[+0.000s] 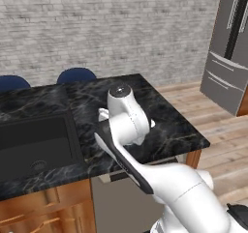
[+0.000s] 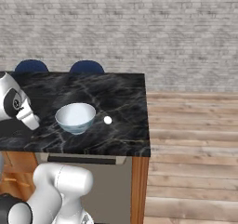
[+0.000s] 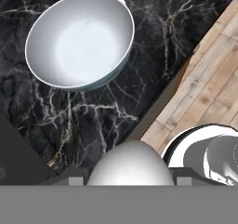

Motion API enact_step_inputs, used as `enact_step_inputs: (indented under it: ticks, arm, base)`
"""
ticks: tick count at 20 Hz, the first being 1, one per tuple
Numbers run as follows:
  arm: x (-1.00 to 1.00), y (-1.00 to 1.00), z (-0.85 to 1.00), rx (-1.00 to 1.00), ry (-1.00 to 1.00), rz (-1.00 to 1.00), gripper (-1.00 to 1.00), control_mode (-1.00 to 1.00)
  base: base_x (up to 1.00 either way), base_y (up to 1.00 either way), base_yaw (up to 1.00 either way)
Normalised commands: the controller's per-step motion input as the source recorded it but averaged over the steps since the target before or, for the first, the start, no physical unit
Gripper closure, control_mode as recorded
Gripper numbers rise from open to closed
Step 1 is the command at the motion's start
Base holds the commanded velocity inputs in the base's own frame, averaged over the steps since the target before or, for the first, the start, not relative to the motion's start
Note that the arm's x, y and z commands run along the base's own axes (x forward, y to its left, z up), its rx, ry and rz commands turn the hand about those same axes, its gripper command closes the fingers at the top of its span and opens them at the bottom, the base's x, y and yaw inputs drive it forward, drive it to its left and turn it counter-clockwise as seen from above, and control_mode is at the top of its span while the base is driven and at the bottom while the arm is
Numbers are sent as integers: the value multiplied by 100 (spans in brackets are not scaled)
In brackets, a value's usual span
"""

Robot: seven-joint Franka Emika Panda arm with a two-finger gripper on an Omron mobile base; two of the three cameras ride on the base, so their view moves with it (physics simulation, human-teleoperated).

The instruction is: Gather the eggs and milk located in the vicinity of the sink area and place them right next to the bowl.

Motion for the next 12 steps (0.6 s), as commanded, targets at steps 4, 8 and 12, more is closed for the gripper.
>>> enact_step_inputs:
  ticks: [4,8,12]
  arm:
    - [37,22,-24,0,0,-10,100,-100]
    - [37,7,-32,0,0,-1,100,-100]
    - [39,5,-34,0,0,0,100,-100]
  base:
    - [0,0,0]
    - [0,0,0]
    - [0,0,0]
